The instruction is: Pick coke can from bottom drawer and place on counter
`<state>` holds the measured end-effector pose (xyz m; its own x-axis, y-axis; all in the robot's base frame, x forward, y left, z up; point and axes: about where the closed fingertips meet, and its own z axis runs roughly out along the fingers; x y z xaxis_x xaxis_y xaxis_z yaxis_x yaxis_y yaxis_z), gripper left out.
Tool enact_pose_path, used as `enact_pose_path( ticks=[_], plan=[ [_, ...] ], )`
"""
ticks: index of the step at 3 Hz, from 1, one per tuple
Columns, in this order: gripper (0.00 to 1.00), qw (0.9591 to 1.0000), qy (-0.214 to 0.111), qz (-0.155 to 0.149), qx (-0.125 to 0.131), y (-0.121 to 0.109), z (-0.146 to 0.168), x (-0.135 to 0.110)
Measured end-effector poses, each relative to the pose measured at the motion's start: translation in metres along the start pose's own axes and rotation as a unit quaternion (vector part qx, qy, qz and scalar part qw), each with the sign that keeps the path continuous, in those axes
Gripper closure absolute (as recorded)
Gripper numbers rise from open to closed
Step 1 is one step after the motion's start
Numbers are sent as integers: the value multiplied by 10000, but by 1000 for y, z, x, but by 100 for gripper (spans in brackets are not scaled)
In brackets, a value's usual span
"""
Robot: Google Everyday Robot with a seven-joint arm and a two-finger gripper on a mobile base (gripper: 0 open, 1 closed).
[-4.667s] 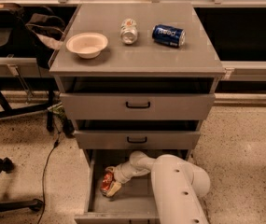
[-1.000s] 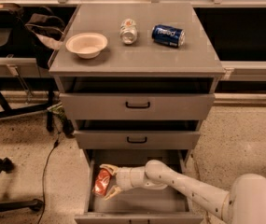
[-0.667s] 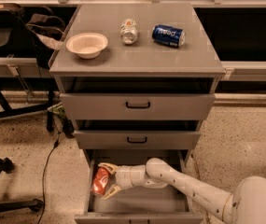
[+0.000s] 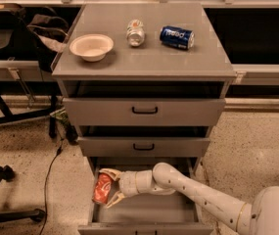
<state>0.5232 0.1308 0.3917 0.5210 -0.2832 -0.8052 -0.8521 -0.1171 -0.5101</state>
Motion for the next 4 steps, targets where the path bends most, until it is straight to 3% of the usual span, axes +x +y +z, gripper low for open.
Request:
enact_pose_path(
  ticks=[1,2,4],
  plan=[
    [100,9997,-49,-228,33,-5,-1,-25],
    [100,9997,-49,-228,33,-5,-1,-25],
    [100,9981,581,-212,38,-21,-8,-71]
  ],
)
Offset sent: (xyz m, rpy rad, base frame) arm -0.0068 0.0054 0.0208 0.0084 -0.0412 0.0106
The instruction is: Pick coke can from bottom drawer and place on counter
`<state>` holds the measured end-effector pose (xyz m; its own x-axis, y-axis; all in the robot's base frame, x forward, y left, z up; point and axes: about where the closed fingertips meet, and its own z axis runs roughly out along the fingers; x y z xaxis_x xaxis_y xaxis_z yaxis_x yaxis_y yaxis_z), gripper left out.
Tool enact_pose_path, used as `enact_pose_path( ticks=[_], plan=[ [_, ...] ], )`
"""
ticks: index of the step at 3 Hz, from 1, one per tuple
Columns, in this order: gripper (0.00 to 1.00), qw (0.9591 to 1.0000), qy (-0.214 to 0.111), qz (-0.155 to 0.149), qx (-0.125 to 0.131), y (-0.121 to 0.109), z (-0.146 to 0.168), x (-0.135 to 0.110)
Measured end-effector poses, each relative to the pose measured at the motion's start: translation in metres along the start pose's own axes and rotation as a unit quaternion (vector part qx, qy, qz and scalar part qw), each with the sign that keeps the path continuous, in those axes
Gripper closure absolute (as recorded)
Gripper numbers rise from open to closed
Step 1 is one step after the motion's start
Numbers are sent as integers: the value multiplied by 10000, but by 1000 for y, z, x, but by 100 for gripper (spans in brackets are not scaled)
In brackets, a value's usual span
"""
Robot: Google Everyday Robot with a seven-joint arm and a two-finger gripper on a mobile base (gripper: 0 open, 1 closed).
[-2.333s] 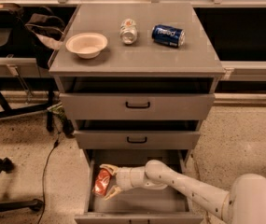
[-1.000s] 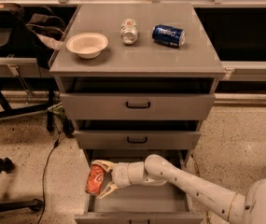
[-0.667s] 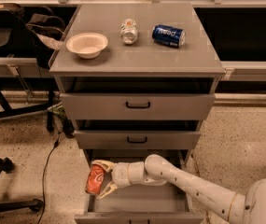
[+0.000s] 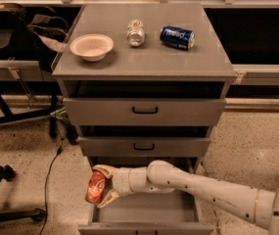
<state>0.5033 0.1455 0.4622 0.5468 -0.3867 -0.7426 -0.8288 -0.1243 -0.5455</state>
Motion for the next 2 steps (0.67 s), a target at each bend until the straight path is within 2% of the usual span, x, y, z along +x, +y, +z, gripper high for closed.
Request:
enact_pose_path(
  ticks=[1,2],
  plan=[
    [100,9994,282,-198,85,-19,-18,-40],
    [100,9984,384,-374,202,-32,-33,-61]
  ],
)
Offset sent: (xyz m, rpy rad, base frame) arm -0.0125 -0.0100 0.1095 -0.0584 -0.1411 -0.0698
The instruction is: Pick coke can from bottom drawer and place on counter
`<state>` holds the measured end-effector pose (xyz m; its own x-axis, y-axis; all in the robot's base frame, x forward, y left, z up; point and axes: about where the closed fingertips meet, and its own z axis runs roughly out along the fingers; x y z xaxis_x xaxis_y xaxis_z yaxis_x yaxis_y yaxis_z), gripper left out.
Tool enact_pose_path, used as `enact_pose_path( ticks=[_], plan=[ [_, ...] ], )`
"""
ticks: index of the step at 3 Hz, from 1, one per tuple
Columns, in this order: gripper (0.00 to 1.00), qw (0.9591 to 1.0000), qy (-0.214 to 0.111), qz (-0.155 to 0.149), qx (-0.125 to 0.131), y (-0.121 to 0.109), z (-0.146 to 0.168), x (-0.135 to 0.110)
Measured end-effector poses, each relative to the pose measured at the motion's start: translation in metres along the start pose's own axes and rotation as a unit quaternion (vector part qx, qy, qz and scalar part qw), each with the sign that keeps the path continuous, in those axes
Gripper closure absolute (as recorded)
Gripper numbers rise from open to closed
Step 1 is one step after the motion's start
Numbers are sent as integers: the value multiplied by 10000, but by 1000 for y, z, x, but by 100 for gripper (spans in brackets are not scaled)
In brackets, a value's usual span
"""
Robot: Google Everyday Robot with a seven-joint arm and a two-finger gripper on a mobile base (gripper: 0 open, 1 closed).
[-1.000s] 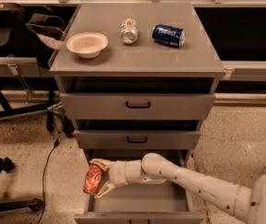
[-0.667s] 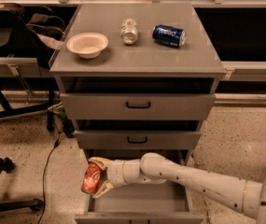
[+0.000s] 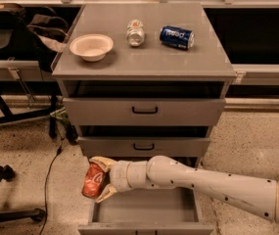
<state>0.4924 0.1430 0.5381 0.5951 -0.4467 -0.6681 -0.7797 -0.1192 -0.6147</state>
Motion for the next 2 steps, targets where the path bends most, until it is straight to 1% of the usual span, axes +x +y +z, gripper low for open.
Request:
enact_pose_path(
  ticks=[2],
  plan=[
    [100,9999,72,-45,97,-4,-9,-9]
  ],
)
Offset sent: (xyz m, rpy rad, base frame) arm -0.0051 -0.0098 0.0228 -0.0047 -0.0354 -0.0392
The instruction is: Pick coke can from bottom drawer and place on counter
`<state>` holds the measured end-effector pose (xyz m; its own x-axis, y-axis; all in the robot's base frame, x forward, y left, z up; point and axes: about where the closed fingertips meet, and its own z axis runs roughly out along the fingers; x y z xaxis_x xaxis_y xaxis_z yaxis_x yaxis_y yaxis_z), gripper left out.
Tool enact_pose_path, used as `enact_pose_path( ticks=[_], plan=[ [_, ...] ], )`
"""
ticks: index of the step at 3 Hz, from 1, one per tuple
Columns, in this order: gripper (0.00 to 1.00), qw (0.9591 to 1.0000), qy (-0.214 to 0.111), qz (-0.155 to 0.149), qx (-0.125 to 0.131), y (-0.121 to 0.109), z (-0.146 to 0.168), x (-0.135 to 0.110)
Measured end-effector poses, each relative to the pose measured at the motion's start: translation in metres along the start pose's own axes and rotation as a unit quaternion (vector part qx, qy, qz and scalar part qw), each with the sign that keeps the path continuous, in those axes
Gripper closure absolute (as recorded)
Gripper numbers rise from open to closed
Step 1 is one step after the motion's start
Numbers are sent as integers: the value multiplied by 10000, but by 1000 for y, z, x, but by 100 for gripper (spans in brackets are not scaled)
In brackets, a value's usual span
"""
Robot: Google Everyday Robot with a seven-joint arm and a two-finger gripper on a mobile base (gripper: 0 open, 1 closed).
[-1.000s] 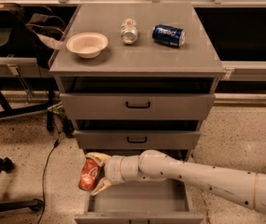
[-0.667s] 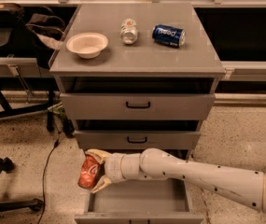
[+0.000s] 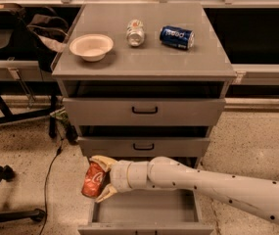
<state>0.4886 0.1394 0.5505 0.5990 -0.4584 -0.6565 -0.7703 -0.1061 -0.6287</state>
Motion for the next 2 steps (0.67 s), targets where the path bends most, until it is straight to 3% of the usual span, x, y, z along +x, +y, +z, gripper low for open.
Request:
enact_pose_path(
  ticks=[2],
  plan=[
    [100,9966,402,-405,598,-38,-67,-37]
  ],
)
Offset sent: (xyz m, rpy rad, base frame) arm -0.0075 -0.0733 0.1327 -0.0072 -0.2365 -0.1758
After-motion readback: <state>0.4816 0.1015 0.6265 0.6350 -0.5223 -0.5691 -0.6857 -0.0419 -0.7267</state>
